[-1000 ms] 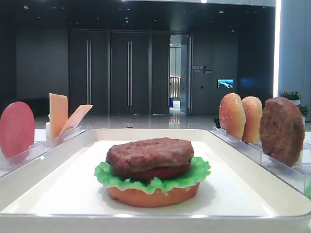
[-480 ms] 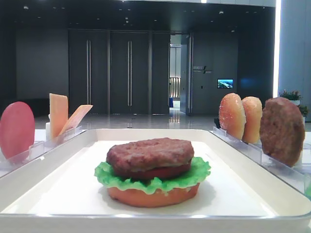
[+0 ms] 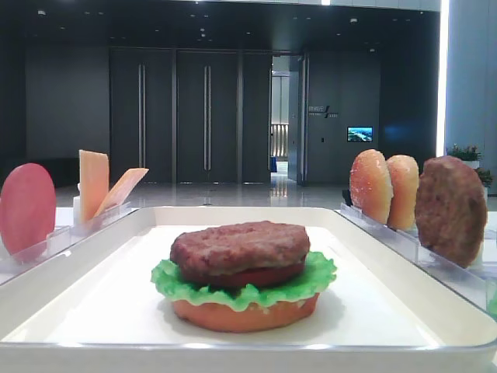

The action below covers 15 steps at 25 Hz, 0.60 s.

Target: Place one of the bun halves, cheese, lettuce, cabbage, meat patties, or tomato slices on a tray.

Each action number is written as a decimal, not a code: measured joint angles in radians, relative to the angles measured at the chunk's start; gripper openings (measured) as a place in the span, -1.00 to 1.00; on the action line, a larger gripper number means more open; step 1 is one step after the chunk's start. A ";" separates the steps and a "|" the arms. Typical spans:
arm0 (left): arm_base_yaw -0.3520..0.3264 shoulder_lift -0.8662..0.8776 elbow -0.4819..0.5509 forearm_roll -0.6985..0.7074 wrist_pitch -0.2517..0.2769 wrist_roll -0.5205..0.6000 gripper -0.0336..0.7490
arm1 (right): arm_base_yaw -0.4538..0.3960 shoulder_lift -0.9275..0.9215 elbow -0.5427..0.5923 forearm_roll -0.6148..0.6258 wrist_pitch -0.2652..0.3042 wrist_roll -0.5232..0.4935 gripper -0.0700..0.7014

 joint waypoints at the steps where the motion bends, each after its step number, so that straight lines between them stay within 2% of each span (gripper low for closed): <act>1: 0.000 0.000 0.000 0.000 0.000 0.000 0.29 | 0.000 -0.031 0.022 0.000 0.000 0.000 0.27; 8: 0.000 0.000 0.000 0.000 0.000 0.000 0.29 | 0.000 -0.219 0.147 0.000 0.003 -0.011 0.27; 15: 0.000 0.000 0.000 0.000 0.000 0.000 0.29 | 0.000 -0.378 0.156 0.000 0.005 -0.015 0.27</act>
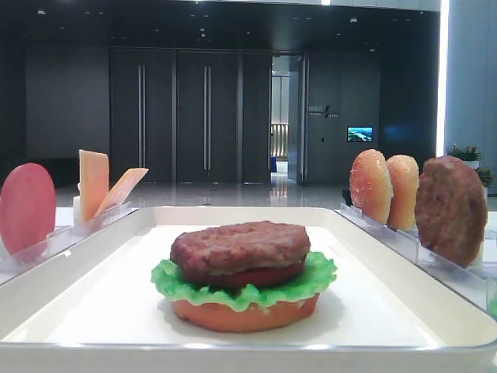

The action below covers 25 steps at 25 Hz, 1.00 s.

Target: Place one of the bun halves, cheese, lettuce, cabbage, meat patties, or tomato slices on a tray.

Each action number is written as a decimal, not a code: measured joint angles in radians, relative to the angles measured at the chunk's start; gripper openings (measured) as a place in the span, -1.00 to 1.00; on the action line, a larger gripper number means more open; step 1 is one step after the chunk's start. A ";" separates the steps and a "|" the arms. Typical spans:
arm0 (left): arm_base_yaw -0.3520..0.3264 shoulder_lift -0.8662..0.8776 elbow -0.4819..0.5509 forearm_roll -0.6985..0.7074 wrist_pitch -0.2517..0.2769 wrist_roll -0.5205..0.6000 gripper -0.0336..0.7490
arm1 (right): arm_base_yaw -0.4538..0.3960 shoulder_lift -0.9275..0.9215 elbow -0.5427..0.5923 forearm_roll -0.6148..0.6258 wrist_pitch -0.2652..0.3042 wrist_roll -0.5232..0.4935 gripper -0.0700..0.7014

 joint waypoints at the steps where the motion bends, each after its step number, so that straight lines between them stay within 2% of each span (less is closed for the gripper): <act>1: 0.000 0.000 0.000 0.000 0.000 0.000 0.29 | 0.000 -0.020 0.000 0.000 0.000 0.000 0.27; 25: 0.000 0.000 0.000 0.000 0.000 0.000 0.29 | 0.000 -0.039 0.000 0.001 0.000 -0.004 0.27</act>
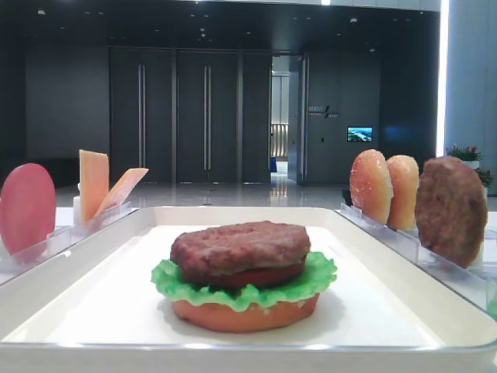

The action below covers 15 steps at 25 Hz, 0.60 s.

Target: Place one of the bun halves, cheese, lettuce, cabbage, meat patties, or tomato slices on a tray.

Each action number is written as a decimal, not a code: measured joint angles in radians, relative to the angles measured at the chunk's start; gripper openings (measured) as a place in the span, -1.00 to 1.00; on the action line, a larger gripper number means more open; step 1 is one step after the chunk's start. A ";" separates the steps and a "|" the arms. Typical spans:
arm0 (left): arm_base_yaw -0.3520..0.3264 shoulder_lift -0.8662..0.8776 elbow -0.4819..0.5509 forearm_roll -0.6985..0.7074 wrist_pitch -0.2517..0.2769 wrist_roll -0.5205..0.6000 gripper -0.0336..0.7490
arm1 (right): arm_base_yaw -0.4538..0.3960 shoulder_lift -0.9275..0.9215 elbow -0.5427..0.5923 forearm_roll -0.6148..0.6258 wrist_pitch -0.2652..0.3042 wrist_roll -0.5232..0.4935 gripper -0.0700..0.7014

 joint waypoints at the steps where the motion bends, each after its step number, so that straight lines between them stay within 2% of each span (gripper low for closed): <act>1: 0.000 0.000 0.000 0.000 0.000 0.000 0.29 | 0.000 0.000 0.000 0.001 0.000 0.000 0.26; 15: 0.000 0.000 0.000 0.000 0.000 0.000 0.29 | 0.002 0.000 0.010 0.005 -0.008 -0.022 0.26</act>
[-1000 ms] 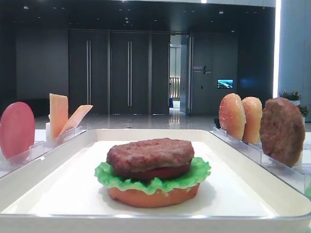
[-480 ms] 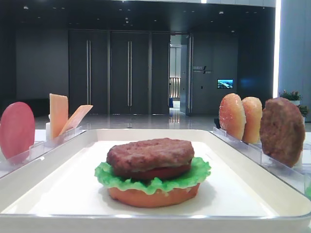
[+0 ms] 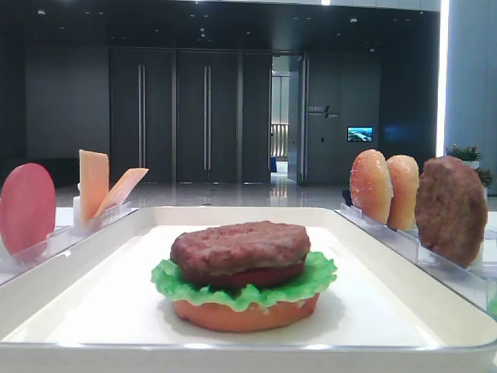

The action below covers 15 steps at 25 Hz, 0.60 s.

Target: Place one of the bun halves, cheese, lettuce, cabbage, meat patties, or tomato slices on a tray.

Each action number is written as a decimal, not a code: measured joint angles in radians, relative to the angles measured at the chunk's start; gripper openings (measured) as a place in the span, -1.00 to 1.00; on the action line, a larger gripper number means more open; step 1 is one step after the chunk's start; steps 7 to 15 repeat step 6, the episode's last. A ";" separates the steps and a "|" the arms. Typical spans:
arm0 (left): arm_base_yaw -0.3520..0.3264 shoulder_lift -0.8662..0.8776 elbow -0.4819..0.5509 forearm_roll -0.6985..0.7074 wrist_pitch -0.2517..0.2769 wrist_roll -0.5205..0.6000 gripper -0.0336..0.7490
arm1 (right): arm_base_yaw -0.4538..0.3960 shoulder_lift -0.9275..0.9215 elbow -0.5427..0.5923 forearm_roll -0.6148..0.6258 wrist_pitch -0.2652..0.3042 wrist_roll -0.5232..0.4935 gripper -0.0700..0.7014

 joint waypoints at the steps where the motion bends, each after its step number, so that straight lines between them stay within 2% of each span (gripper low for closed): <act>1: 0.000 0.000 0.000 0.000 0.000 0.000 0.29 | 0.000 0.000 0.001 0.001 -0.007 0.000 0.26; 5: 0.000 0.000 0.000 0.000 0.000 0.000 0.29 | 0.000 0.000 0.034 0.037 -0.066 0.000 0.26; 15: 0.000 0.000 0.000 0.000 0.000 0.000 0.29 | 0.000 0.000 0.039 0.044 -0.069 0.000 0.26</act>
